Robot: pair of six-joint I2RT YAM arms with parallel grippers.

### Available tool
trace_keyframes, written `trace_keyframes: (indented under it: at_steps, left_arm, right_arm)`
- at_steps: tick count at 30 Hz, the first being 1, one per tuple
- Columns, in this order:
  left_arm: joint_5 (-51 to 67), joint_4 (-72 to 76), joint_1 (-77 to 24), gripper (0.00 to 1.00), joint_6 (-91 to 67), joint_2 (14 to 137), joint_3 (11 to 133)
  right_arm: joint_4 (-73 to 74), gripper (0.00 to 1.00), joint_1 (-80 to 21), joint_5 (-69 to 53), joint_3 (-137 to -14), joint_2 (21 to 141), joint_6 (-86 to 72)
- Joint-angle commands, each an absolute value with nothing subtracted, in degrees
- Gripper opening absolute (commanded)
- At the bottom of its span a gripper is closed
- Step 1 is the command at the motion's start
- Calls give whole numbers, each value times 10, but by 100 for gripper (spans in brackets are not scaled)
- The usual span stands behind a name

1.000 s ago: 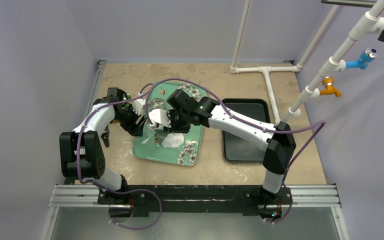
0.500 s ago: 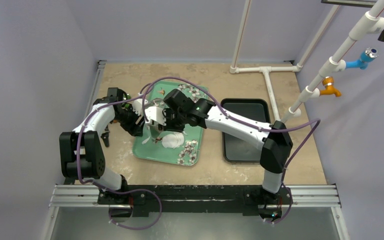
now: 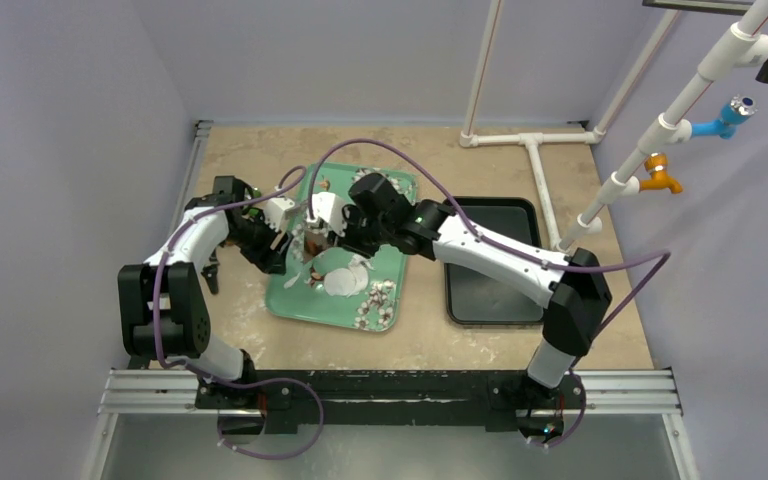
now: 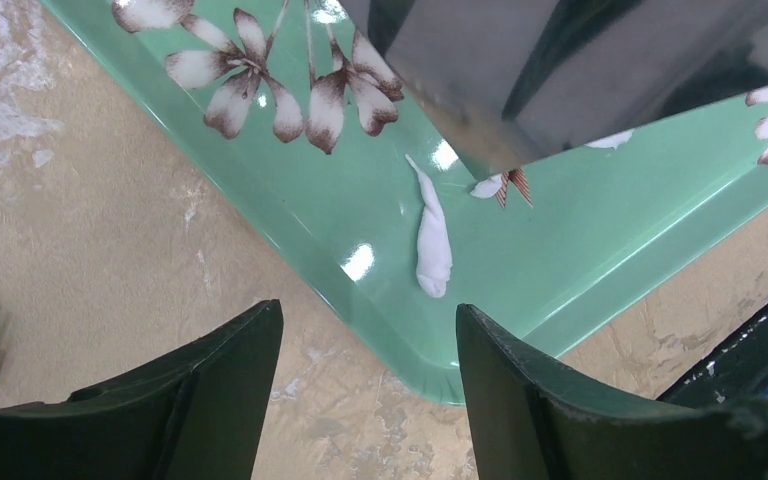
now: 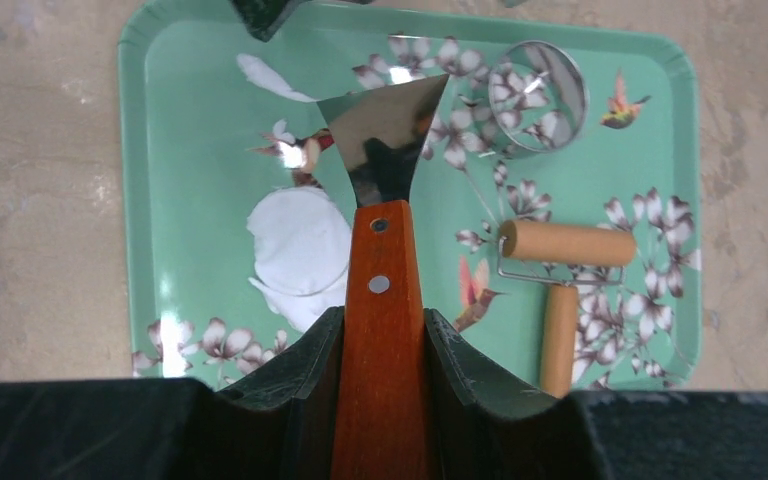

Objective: Roll out the dumpling wrappers from the dough
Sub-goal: Remove the dumpling wrapper from the work surface.

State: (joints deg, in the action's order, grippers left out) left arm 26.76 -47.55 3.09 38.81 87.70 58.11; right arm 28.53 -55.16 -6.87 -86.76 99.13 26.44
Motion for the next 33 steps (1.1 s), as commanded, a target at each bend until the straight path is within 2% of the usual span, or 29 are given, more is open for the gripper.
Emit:
trace_keyframes:
  at_steps: [1, 13, 18, 27, 33]
  left_arm:
    - [288, -484, 37, 64, 399, 850, 596]
    - [301, -495, 36, 65, 405, 855, 602]
    - [304, -493, 36, 66, 405, 854, 597]
    - [313, -499, 36, 72, 412, 836, 586]
    - [296, -490, 36, 79, 416, 837, 574]
  right_arm:
    - [232, 0, -532, -25, -858, 932, 215]
    - [447, 0, -522, 95, -868, 833, 9]
    - [471, 0, -521, 75, -832, 799, -39]
    - [512, 0, -538, 61, -843, 812, -35]
    - [568, 0, -580, 64, -889, 877, -43]
